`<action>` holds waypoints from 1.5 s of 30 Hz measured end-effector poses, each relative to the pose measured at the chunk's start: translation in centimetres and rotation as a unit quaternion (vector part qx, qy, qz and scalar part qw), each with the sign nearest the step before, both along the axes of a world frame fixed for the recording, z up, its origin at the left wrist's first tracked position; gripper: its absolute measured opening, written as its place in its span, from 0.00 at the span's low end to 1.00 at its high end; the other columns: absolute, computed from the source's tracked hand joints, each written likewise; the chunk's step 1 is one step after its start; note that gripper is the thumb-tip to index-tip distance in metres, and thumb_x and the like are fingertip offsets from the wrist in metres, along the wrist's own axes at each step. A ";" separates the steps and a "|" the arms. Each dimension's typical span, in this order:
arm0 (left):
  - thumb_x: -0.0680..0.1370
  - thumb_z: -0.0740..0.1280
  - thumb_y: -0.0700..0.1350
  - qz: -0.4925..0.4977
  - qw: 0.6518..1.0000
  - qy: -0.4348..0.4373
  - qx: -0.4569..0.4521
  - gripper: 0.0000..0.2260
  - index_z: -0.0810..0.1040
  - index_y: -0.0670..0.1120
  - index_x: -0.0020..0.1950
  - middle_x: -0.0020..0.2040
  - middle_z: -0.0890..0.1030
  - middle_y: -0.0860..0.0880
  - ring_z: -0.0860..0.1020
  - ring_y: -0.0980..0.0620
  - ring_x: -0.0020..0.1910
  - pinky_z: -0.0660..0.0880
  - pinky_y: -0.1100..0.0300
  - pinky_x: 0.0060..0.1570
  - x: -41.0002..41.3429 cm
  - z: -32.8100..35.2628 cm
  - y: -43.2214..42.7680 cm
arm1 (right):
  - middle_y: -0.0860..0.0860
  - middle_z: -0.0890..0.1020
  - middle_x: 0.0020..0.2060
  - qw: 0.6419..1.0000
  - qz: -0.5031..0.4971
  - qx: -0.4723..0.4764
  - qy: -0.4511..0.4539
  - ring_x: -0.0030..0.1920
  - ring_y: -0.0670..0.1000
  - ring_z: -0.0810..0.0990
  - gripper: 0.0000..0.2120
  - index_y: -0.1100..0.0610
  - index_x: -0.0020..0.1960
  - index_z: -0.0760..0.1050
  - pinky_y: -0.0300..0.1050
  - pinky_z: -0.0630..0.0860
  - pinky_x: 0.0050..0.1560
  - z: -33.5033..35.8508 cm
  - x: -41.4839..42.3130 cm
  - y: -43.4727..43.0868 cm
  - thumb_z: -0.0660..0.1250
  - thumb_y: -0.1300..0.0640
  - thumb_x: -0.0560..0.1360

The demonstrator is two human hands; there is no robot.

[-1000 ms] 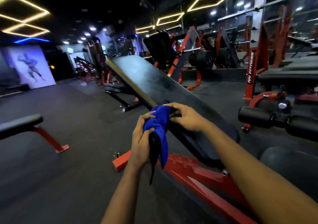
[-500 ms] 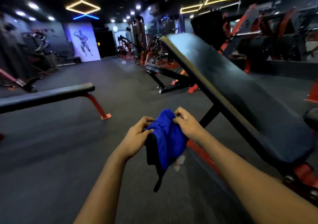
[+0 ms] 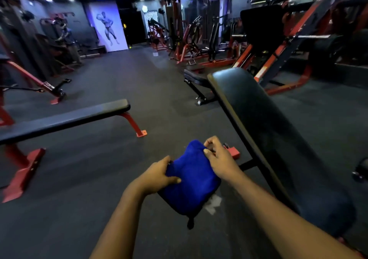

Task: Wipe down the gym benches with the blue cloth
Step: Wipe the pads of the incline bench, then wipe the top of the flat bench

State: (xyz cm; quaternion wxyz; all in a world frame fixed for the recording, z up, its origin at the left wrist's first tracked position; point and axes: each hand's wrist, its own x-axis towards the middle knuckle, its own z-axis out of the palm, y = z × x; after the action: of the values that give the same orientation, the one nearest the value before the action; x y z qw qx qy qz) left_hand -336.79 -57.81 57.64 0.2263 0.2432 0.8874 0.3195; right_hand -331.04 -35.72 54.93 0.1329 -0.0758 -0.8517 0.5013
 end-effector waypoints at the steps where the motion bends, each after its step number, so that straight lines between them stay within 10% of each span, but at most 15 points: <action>1: 0.76 0.70 0.48 0.003 1.000 0.008 -0.001 0.13 0.71 0.53 0.58 0.57 0.76 0.53 0.77 0.57 0.51 0.75 0.64 0.45 0.4 2.7 -0.5 | 0.46 0.79 0.46 1.000 0.000 -0.001 -0.019 0.48 0.45 0.79 0.02 0.49 0.52 0.69 0.43 0.75 0.48 2.6 0.5 -0.3 0.61 0.56 0.82; 8: 0.80 0.65 0.46 0.017 0.997 0.058 0.036 0.01 0.74 0.52 0.51 0.49 0.79 0.53 0.80 0.57 0.45 0.78 0.63 0.44 5.8 20.4 -5.8 | 0.51 0.81 0.46 0.982 0.025 -0.122 -0.140 0.50 0.53 0.79 0.20 0.54 0.46 0.74 0.49 0.73 0.50 19.8 3.7 -4.8 0.66 0.35 0.74; 21: 0.74 0.73 0.53 0.115 0.986 0.117 -0.001 0.12 0.72 0.49 0.42 0.41 0.78 0.51 0.76 0.55 0.39 0.69 0.65 0.35 1.2 28.7 -21.8 | 0.52 0.75 0.38 0.991 0.076 -0.101 -0.048 0.40 0.49 0.73 0.16 0.64 0.42 0.73 0.48 0.70 0.45 28.1 -1.0 -19.1 0.67 0.51 0.79; 33: 0.75 0.73 0.42 0.070 0.982 0.166 -0.058 0.07 0.77 0.49 0.49 0.52 0.80 0.48 0.78 0.51 0.49 0.76 0.60 0.47 -13.9 31.6 -41.6 | 0.57 0.78 0.43 0.981 0.083 -0.155 -0.081 0.45 0.53 0.77 0.04 0.59 0.46 0.72 0.46 0.74 0.43 29.3 -15.8 -37.6 0.68 0.63 0.76; 39: 0.76 0.70 0.38 0.030 0.979 0.186 -0.074 0.08 0.77 0.51 0.48 0.48 0.81 0.50 0.78 0.52 0.48 0.73 0.60 0.47 -21.8 31.9 -45.6 | 0.55 0.77 0.58 0.957 0.196 -0.125 -0.174 0.55 0.50 0.78 0.28 0.55 0.66 0.69 0.39 0.77 0.46 28.9 -23.1 -41.8 0.72 0.70 0.70; 45: 0.75 0.70 0.40 0.058 0.978 0.180 -0.089 0.06 0.79 0.48 0.51 0.50 0.82 0.49 0.78 0.51 0.49 0.71 0.60 0.48 -35.9 29.6 -48.8 | 0.51 0.82 0.41 0.964 0.202 -0.058 -0.164 0.47 0.50 0.80 0.04 0.55 0.41 0.77 0.45 0.72 0.49 27.6 -36.4 -44.1 0.72 0.60 0.73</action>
State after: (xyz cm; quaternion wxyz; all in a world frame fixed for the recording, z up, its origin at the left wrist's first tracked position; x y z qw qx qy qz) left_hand -372.74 -106.65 87.21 0.0649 0.2234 0.9511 0.2033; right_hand -367.45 -79.81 82.51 -0.1173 0.0092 -0.8289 0.5468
